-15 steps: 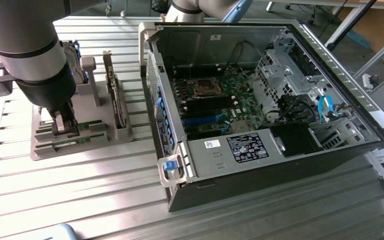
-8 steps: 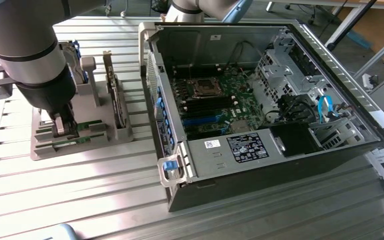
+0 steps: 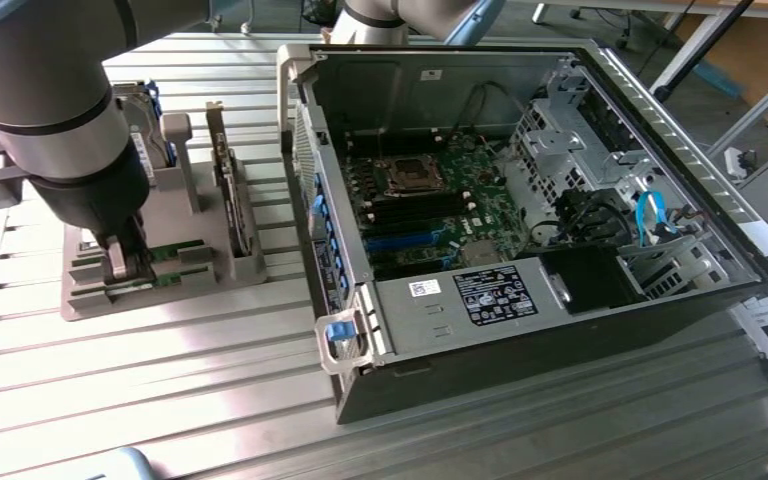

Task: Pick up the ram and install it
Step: 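Pick up the ram and move it above insertion slot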

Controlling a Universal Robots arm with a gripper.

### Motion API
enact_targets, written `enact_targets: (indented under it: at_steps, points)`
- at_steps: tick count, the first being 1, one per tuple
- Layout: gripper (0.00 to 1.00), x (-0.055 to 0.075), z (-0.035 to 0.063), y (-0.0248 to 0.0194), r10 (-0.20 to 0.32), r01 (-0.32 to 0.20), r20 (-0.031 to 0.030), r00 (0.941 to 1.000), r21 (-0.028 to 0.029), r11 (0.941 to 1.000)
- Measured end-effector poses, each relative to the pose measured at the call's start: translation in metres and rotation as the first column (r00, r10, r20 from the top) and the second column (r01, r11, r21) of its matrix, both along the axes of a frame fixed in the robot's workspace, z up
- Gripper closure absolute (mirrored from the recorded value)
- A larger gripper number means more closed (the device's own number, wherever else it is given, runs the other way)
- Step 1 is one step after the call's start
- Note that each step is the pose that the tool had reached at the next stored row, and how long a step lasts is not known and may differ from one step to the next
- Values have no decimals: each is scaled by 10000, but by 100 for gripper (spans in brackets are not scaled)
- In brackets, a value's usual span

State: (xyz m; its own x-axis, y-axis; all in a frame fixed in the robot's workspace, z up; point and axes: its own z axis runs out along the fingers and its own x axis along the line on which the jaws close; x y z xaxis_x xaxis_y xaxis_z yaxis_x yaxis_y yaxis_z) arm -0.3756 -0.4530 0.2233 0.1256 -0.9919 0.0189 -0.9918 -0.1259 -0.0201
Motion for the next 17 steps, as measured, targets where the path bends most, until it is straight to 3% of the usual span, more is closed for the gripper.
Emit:
enact_targets:
  at_steps: [17]
  points:
    - [70, 0, -111, -19, 6, -6, -2, 10000, -1, 10000]
